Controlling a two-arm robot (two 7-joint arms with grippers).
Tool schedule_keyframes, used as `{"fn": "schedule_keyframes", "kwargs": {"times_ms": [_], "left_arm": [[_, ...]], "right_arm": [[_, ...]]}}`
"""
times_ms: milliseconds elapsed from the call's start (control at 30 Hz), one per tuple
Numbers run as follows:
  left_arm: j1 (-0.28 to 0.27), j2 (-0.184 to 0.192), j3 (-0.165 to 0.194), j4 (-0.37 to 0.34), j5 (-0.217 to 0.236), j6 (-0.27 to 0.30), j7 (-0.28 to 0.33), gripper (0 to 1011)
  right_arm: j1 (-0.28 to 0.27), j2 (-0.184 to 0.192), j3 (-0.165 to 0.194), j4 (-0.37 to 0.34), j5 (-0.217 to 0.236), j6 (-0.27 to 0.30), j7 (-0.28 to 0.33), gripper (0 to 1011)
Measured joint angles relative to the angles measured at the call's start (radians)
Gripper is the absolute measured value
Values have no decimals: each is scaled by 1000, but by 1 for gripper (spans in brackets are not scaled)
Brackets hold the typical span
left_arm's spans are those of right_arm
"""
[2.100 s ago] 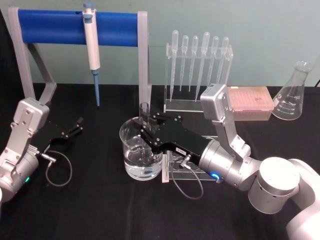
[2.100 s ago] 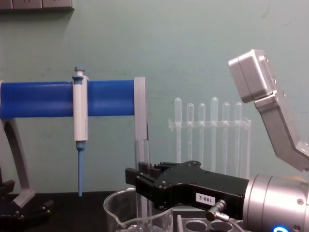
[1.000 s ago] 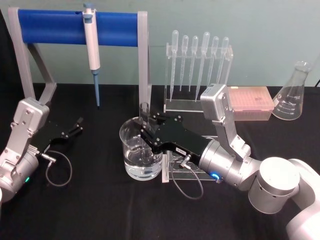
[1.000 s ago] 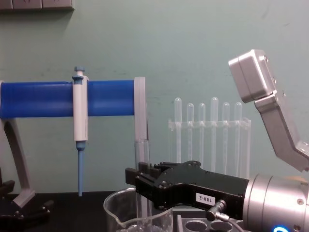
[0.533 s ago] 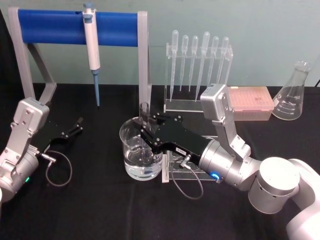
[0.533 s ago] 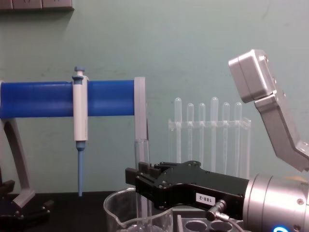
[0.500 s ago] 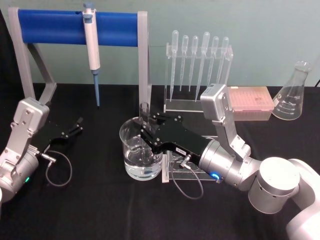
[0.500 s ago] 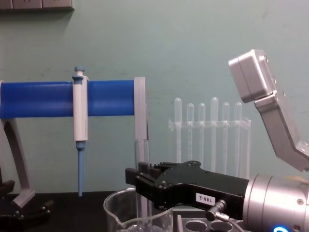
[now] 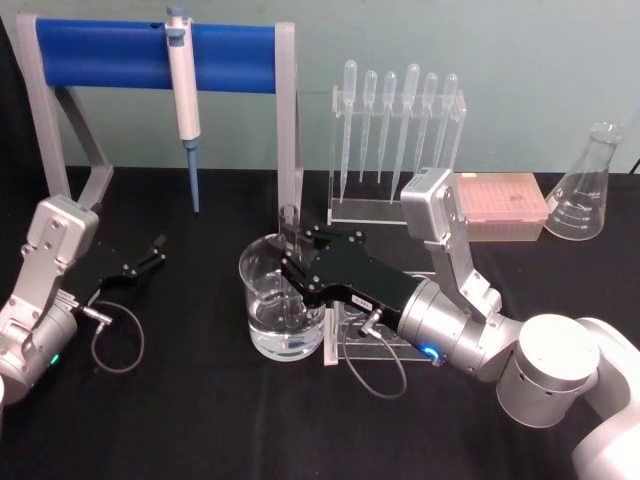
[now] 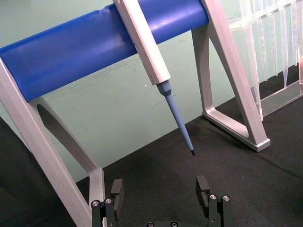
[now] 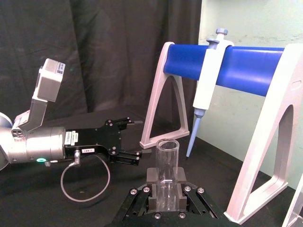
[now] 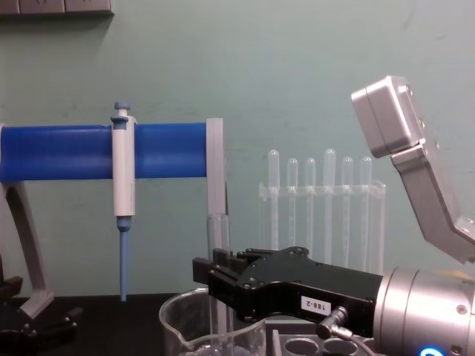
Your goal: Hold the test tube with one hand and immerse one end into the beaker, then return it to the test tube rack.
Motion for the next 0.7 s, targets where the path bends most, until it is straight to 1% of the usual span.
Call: {"fn": "schedule_keyframes", "kwargs": {"times_ms": [700], "left_arm": [[0,0,0,0,0,0,0,1000]], "right_arm": [[0,0,0,0,0,0,0,225]]}}
